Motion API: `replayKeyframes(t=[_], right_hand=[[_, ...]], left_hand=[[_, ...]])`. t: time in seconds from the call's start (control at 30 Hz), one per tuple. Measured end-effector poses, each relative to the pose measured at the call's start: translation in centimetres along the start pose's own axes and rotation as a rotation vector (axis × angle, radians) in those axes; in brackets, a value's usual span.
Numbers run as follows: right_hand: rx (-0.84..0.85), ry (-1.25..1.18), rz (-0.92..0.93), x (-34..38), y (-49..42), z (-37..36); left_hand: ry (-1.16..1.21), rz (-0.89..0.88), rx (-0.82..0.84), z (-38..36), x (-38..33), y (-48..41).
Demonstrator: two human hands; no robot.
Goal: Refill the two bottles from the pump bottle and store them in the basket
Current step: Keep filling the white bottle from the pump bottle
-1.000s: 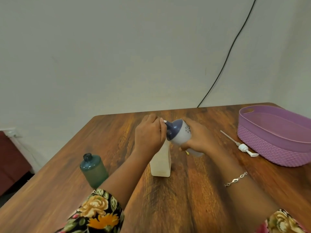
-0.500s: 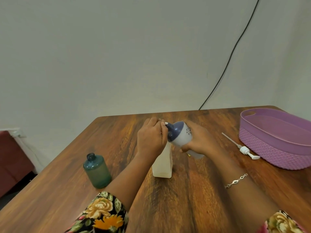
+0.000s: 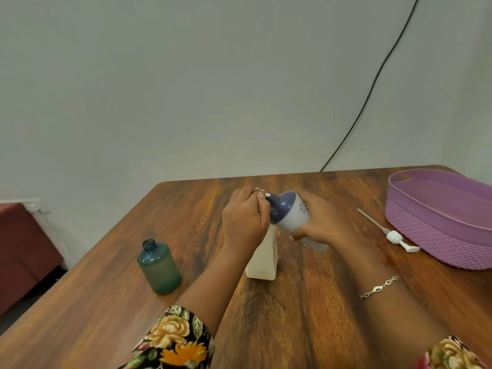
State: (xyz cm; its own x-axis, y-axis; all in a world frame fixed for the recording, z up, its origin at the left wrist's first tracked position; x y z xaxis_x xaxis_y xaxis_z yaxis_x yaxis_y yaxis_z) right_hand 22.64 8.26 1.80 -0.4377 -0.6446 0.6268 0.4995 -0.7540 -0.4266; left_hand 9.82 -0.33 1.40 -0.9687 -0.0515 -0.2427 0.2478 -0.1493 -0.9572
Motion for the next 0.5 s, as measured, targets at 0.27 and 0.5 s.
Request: replayKeyframes(t=[0.27,0.5], right_hand=[[0.0,0.021,0.001,0.1,-0.1,0.0],[-0.003,0.016,-0.014,0.1,-0.1,0.0]], left_hand=[[0.008,0.022,0.049,0.2,0.0,-0.1],[0.039,0.085,0.044,0.3,-0.3,-0.4]])
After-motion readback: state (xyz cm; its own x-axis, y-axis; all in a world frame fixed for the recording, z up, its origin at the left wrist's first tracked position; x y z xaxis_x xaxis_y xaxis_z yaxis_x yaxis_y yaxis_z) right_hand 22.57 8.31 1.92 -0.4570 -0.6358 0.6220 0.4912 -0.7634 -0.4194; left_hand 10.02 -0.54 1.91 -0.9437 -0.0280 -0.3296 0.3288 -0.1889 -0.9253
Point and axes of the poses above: each hand's wrist, its own y-axis away from the middle knuckle, its own z-axis out of the back of the hand, x = y × z, the point moved 2 cm from there along -y, towards the middle knuckle, and after that the axes turned 15 degrees about -x, right-handed, at the moved point
